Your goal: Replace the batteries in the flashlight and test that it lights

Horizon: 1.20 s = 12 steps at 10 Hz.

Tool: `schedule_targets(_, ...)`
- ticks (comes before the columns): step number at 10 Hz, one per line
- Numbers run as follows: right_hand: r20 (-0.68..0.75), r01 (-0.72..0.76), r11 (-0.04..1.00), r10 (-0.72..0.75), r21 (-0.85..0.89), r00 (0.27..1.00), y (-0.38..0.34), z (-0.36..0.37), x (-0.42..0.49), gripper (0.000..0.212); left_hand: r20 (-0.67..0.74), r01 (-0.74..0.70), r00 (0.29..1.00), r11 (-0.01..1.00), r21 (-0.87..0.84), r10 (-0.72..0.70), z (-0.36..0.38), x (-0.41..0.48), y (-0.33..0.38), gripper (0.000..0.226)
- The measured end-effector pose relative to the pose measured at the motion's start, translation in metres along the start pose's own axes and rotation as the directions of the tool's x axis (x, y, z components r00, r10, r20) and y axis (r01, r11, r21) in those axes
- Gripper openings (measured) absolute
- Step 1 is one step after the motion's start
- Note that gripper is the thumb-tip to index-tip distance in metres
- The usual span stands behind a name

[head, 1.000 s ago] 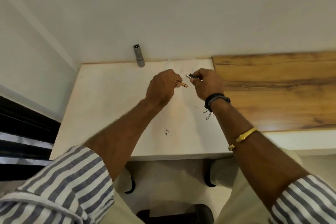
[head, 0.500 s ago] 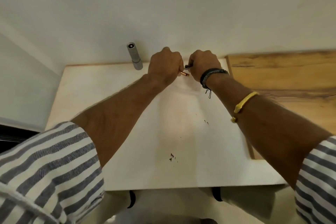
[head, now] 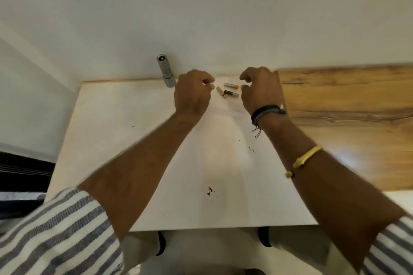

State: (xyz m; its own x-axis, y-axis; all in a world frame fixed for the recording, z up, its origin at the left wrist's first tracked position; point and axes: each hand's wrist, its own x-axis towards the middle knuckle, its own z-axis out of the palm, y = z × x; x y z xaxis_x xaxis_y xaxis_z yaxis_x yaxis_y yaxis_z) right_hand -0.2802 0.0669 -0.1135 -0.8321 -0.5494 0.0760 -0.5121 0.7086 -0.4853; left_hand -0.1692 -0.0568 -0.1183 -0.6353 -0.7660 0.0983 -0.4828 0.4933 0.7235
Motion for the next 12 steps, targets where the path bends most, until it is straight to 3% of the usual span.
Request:
schedule_targets(1, -0.097, -0.170, 0.976, 0.184, 0.136, 0.978, 0.007, 0.005, -0.034, 0.041, -0.036, 0.217, 0.975, 0.971, -0.098, -0.221, 0.008, -0.020, -0.008, 0.020)
schedule_targets(2, -0.052, -0.287, 0.913, 0.315, 0.291, 0.948, 0.011, 0.016, -0.051, 0.050, 0.033, 0.409, 0.907, 0.858, -0.311, -0.420, 0.016, -0.028, -0.011, 0.020)
schedule_targets(3, -0.041, -0.306, 0.873, 0.347, 0.381, 0.937, 0.012, 0.019, -0.050, 0.046, 0.047, 0.479, 0.860, 0.771, -0.419, -0.508, 0.020, -0.029, -0.010, 0.018)
schedule_targets(7, -0.025, -0.312, 0.862, 0.350, 0.399, 0.936, 0.017, 0.021, -0.025, 0.038, 0.074, 0.484, 0.862, 0.774, -0.409, -0.501, 0.025, -0.013, -0.011, 0.033)
schedule_targets(8, -0.062, -0.257, 0.880, 0.306, 0.400, 0.950, 0.011, 0.011, -0.036, 0.040, 0.044, 0.462, 0.878, 0.820, -0.339, -0.476, 0.014, -0.022, -0.006, 0.034)
schedule_targets(9, -0.095, -0.164, 0.900, 0.220, 0.403, 0.971, -0.002, -0.004, -0.052, 0.038, -0.026, 0.325, 0.939, 0.912, -0.250, -0.342, -0.008, -0.041, 0.004, 0.025)
schedule_targets(10, -0.104, -0.038, 0.933, 0.080, 0.358, 0.991, -0.015, -0.018, -0.077, 0.038, -0.055, 0.128, 0.990, 0.987, -0.093, -0.133, -0.028, -0.066, 0.009, 0.032)
schedule_targets(12, -0.048, 0.110, 0.981, -0.104, 0.158, 0.993, -0.028, -0.029, -0.121, 0.049, 0.054, -0.185, 0.983, 0.951, 0.248, 0.177, -0.050, -0.111, -0.002, 0.052)
